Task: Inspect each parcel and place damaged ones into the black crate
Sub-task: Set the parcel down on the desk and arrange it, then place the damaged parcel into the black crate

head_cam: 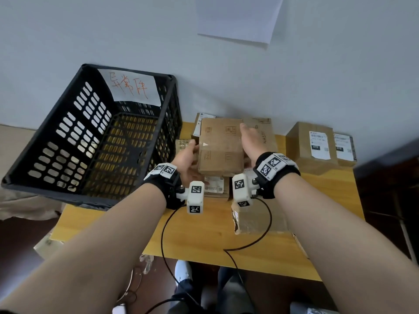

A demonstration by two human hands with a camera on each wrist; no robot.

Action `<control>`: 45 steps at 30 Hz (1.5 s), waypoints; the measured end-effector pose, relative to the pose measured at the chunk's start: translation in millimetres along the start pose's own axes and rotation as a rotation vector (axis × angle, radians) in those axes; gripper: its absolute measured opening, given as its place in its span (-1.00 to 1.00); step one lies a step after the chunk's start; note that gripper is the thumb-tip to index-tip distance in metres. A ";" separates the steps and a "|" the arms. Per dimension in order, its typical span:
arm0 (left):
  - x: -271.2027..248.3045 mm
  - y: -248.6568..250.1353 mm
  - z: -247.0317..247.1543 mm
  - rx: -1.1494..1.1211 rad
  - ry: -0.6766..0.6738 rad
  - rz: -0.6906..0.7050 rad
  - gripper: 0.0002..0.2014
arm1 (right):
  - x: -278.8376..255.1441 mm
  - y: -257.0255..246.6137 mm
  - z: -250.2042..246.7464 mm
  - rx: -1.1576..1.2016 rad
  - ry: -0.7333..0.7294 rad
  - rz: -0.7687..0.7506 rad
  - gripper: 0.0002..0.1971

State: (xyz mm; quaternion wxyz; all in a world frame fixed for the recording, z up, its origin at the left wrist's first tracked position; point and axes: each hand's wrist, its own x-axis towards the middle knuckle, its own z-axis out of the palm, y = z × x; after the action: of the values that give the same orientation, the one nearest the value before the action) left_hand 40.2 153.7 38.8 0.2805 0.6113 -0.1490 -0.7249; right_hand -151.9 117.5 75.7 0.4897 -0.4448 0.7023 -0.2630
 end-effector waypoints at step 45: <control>-274.1 228.9 44.6 0.103 -0.155 1.162 -0.58 | -135.6 -264.9 -87.6 0.605 -0.022 -0.809 -0.64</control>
State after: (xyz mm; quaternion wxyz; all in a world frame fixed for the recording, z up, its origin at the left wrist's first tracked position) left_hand 74.5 126.7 396.0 0.5900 0.3874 -0.5145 -0.4869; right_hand -118.4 107.9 384.0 0.4627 -0.5223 0.3610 -0.6188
